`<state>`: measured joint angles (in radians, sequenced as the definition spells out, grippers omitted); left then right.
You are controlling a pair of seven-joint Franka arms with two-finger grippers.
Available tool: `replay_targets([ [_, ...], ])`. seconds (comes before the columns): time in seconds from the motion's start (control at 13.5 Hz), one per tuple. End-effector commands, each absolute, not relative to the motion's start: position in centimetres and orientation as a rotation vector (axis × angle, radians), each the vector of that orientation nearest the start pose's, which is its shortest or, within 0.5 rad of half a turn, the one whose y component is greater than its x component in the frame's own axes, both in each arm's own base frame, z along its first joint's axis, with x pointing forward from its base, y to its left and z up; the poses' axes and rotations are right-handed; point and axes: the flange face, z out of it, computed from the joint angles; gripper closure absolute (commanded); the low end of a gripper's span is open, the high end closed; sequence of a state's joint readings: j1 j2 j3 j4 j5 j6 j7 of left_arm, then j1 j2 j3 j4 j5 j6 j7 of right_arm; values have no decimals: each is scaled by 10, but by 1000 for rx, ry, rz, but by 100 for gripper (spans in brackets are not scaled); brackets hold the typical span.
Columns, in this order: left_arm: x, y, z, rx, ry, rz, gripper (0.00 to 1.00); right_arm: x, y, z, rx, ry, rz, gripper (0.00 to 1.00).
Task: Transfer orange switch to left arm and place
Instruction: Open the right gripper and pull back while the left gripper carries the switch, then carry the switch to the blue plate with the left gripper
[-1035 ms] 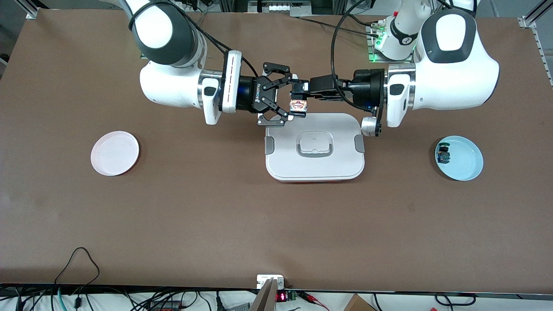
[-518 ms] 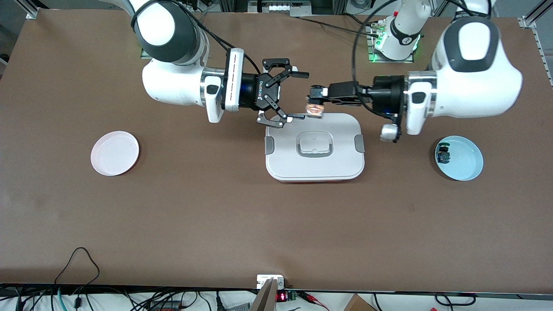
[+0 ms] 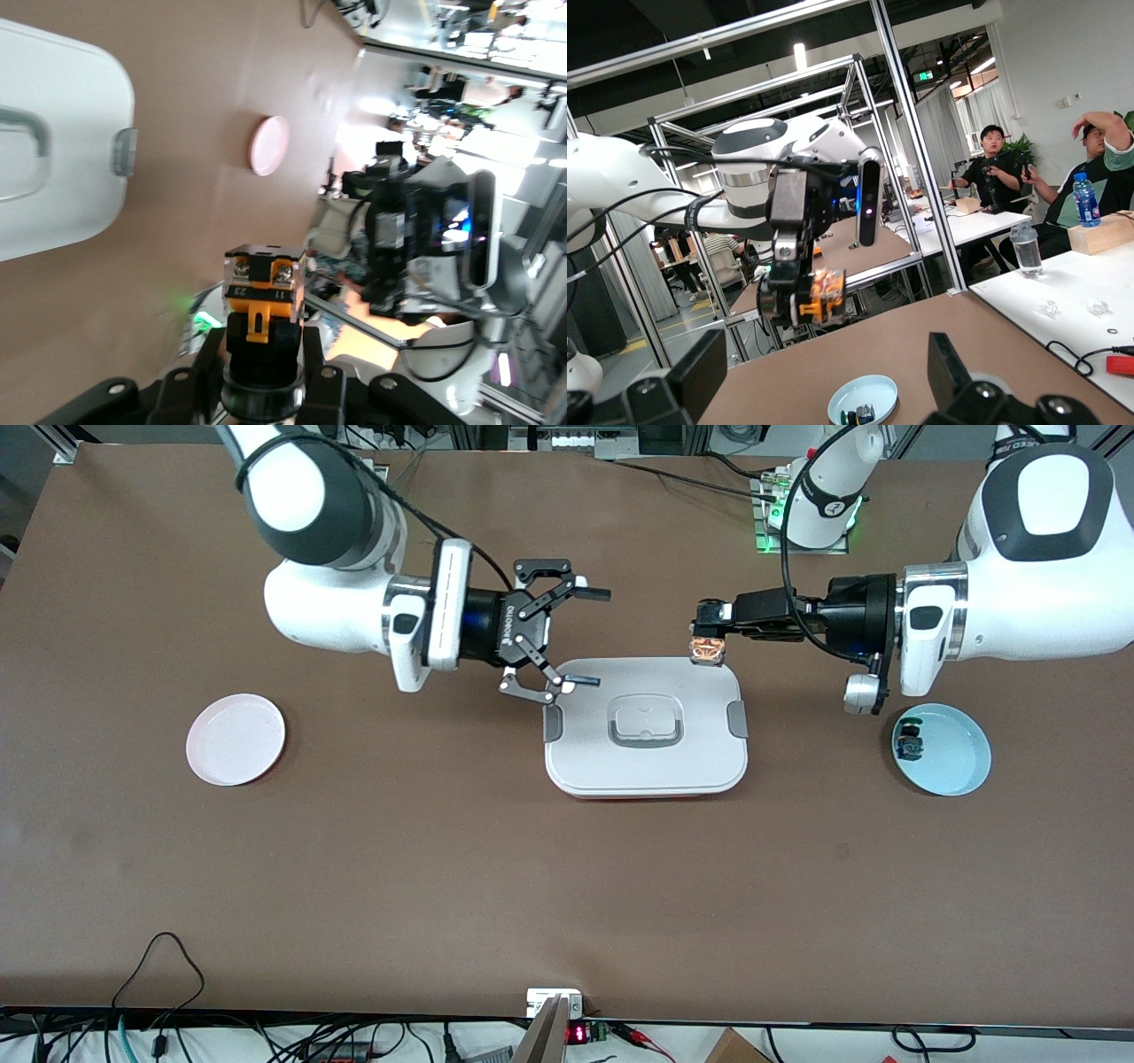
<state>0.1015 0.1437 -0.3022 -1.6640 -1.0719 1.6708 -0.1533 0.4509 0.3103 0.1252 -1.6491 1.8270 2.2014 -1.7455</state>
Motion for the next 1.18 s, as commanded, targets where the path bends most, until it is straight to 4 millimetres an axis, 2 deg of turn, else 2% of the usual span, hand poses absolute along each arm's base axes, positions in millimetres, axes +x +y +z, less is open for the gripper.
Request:
replay_targets([
  [0.0, 563, -168, 575, 2208, 156, -364, 100, 562, 368, 505, -1399, -919, -1043, 0],
  [0.15, 559, -150, 582, 2362, 115, -351, 100, 564, 349, 497, -1395, -982, -1009, 0],
  [0.37, 559, -109, 576, 2478, 149, -380, 100, 577, 310, 490, -1406, -1114, -935, 0],
  [0.67, 555, -90, 571, 2653, 145, -405, 100, 588, 254, 481, -1546, -1195, -724, 0],
  [0.89, 556, -64, 563, 2875, 143, -393, 100, 590, 242, 493, -1591, -1195, -707, 0],
  [1.11, 566, -16, 546, 2958, 120, -392, 100, 588, 233, 511, -1714, -1109, -595, 0],
])
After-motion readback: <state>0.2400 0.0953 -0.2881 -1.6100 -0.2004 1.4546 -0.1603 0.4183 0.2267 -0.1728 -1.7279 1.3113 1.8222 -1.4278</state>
